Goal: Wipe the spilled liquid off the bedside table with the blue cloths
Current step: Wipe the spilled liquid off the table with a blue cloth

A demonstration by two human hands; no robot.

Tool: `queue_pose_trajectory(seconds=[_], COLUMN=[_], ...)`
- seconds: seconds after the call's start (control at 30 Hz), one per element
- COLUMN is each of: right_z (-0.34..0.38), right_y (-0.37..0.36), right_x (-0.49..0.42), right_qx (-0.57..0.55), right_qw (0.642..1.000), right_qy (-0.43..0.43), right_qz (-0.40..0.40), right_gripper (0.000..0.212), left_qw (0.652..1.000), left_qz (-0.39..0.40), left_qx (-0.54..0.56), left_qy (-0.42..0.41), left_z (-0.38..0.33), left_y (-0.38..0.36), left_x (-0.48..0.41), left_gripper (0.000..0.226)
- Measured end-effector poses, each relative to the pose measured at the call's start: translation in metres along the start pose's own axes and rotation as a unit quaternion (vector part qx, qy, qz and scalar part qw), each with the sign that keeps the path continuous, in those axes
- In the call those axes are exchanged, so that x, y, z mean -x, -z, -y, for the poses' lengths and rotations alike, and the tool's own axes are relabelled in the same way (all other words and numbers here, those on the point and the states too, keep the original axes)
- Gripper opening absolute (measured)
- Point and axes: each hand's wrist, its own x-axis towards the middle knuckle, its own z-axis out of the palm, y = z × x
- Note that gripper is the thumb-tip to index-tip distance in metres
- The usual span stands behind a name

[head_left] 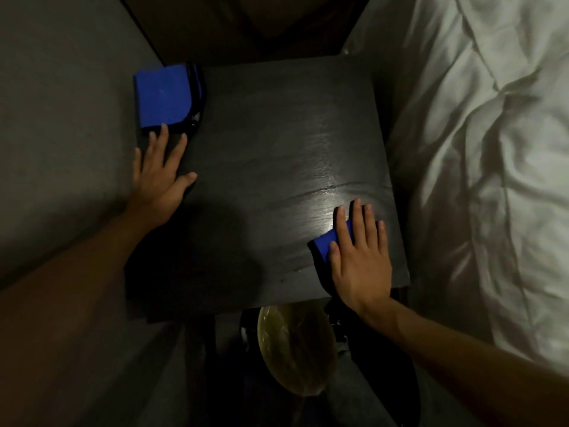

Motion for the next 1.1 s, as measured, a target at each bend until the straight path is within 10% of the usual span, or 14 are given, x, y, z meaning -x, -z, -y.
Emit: queue_pose_trajectory(seconds=[0.3, 0.63, 1.1], right_z=[-0.052, 0.024, 0.126], right_y=[0.011, -0.009, -0.025], right_x=[-0.011, 0.017, 0.017], right_qx=[0.088, 0.038, -0.009], right_qw=[0.949, 0.993, 0.997], right_qy=[0.303, 0.111, 0.077], right_qz=[0.022, 0.001, -0.021], right_gripper=[0.061, 0.064, 0.064], left_qw=[0.999, 0.999, 0.996], left_qz=[0.023, 0.030, 0.067], left_qx=[0.026, 0.032, -0.004], left_qy=[0.023, 0.003, -0.063], left_z=[-0.015, 0.000, 0.007], left_y=[0.023, 0.016, 0.022], left_x=[0.012, 0.003, 0.005], left_gripper=[0.067, 0.062, 0.065])
